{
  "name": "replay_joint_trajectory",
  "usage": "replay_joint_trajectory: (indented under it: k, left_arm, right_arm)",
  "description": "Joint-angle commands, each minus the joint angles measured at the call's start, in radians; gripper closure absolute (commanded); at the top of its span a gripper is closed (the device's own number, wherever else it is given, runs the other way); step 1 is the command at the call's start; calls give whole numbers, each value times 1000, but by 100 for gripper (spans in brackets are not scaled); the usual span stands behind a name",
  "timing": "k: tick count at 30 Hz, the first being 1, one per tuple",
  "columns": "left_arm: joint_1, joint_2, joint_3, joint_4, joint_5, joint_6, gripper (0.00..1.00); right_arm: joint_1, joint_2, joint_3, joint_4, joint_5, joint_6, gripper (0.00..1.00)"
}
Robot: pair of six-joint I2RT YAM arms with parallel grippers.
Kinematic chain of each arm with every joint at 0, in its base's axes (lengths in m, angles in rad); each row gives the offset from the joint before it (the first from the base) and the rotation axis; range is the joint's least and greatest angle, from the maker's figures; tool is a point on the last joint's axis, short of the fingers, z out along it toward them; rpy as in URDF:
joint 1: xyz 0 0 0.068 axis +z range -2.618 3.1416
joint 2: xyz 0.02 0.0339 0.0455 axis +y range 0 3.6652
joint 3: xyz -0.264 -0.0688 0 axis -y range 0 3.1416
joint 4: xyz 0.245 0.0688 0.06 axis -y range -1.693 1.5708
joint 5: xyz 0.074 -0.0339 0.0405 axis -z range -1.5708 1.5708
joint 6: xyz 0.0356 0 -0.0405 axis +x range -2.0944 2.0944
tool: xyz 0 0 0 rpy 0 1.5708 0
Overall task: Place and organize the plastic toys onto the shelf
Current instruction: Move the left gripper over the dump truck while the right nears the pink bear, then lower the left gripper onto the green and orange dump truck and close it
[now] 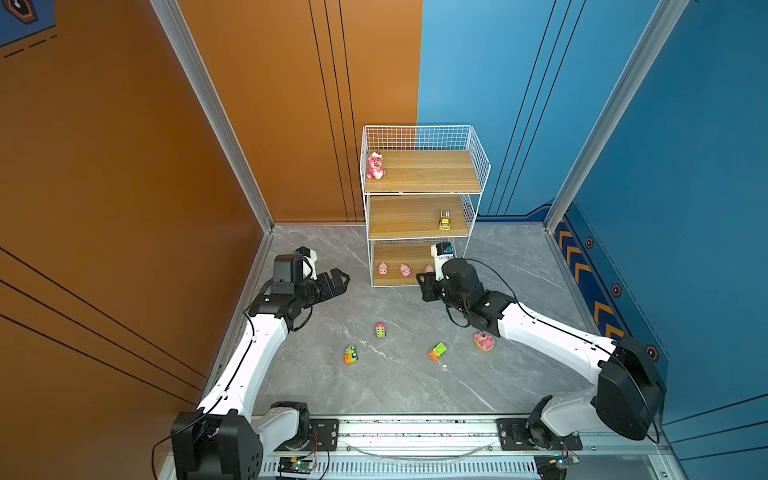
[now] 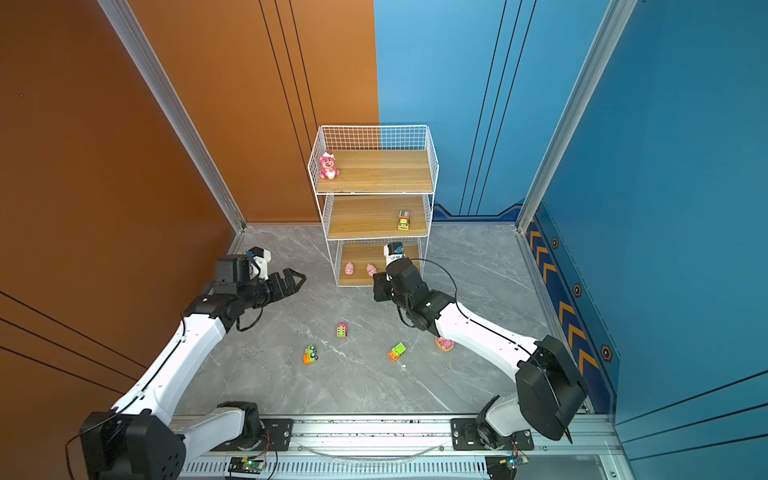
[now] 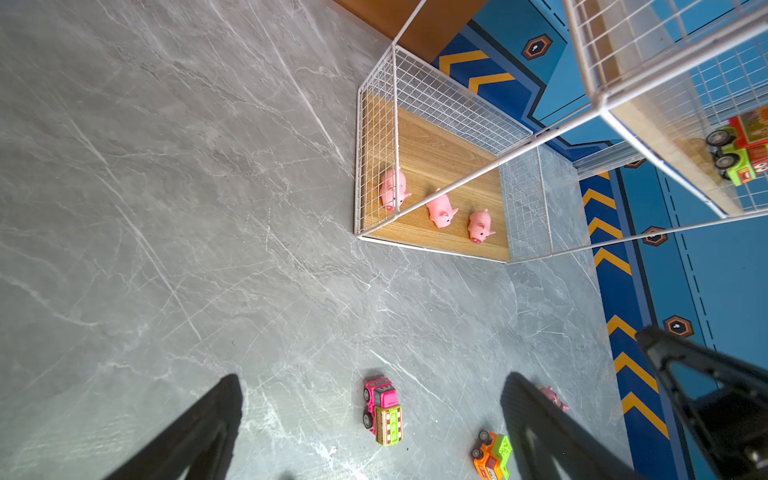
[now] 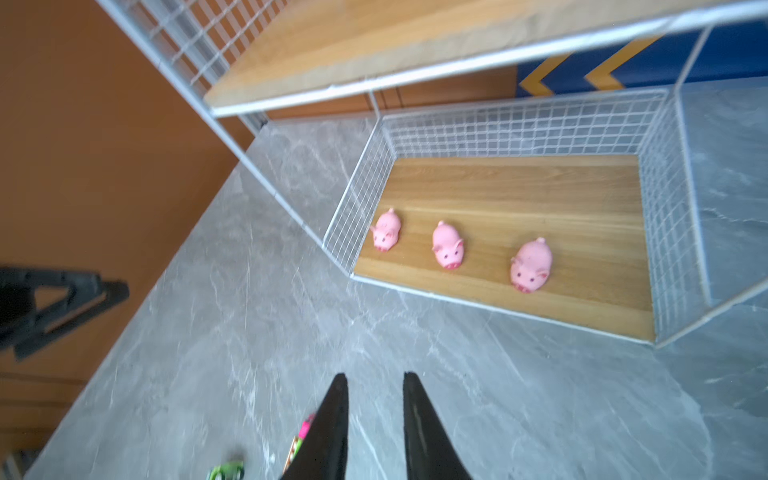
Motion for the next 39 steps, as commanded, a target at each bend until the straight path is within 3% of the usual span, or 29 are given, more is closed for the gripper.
replay_joint_trajectory:
  k: [1,8,11,14,18,21,24,27,31,39]
  left_arm:
    - [7,29,-15,10,-9,-1,2]
    - [-4,130,20,0,15,54,2]
    - [-63,140,22,5,-6,113,2]
    - [-177,122,22,4,-64,186,2]
    - [-380,72,6,6,-176,269,2]
    - [-589,58,-12,5,-280,310,2]
    - [-783,101,-16,29,-409,341,2]
    - [-910,182,-16,94,-504,332,1]
    - [-991,311,-9,184,-583,318,0]
    - [-1040,514,26,370,-584,294,0]
  right_arm:
    - [23,-26,-45,-152,66,-29,69]
    - [43,-115,-97,-369,159,134,56]
    - [49,-168,-138,-395,204,223,50]
    - [35,-209,-185,-349,216,215,42]
    - [-93,-216,-212,-337,110,184,38]
    - [-228,-252,-241,-344,-44,214,36]
    - [-293,-310,-271,-331,-56,170,32]
    - [-387,-336,-286,-329,-138,152,32]
    - [-456,-375,-309,-320,-206,134,31]
    - [-557,-453,-370,-306,-290,110,30]
